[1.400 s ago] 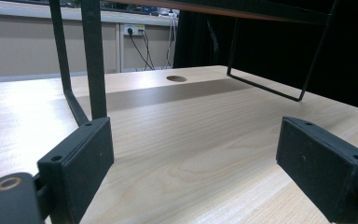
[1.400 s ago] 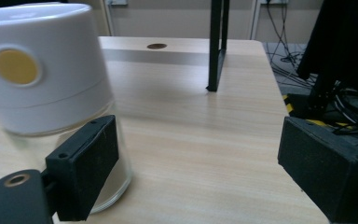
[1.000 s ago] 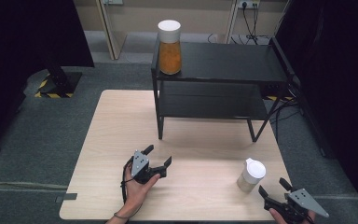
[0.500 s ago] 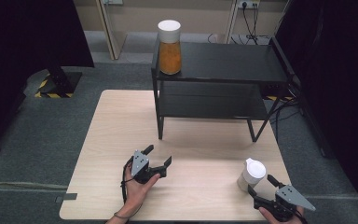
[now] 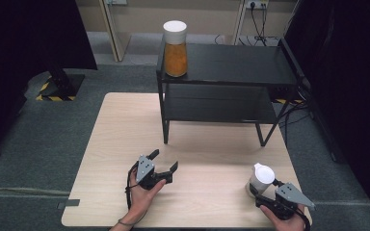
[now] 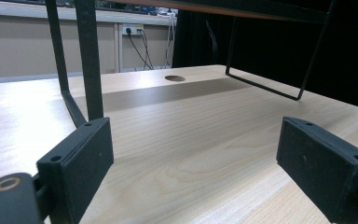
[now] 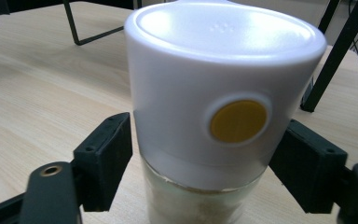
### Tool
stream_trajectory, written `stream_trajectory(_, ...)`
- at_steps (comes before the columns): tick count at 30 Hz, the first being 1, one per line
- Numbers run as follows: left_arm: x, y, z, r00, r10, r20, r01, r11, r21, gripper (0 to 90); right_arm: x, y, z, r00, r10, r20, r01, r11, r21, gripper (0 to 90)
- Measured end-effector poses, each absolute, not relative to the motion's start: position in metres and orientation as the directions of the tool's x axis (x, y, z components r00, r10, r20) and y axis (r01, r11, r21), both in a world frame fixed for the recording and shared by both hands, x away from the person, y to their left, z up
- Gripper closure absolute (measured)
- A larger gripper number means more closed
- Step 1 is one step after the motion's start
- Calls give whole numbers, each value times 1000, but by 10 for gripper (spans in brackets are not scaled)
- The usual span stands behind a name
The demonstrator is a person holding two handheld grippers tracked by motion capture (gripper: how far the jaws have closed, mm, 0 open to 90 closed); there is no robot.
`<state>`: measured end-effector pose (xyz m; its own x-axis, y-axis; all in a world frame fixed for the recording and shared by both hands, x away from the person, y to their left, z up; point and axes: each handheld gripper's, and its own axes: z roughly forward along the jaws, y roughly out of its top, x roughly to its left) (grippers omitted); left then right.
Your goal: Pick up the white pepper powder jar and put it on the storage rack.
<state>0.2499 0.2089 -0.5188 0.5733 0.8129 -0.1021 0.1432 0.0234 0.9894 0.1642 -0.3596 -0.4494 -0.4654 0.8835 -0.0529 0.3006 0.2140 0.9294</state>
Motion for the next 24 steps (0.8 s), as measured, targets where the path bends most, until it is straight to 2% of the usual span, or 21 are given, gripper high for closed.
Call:
stream_trajectory(6,250,209,-519,573,813,-102,142,23,990,104,168,-358,-451,-464,884,-55,314,222,923,294)
stream_trajectory(24,250,209,-518,576,812,-97,143,16,990,103,166,-353,-448,-453,890,-45,300,199,933,305)
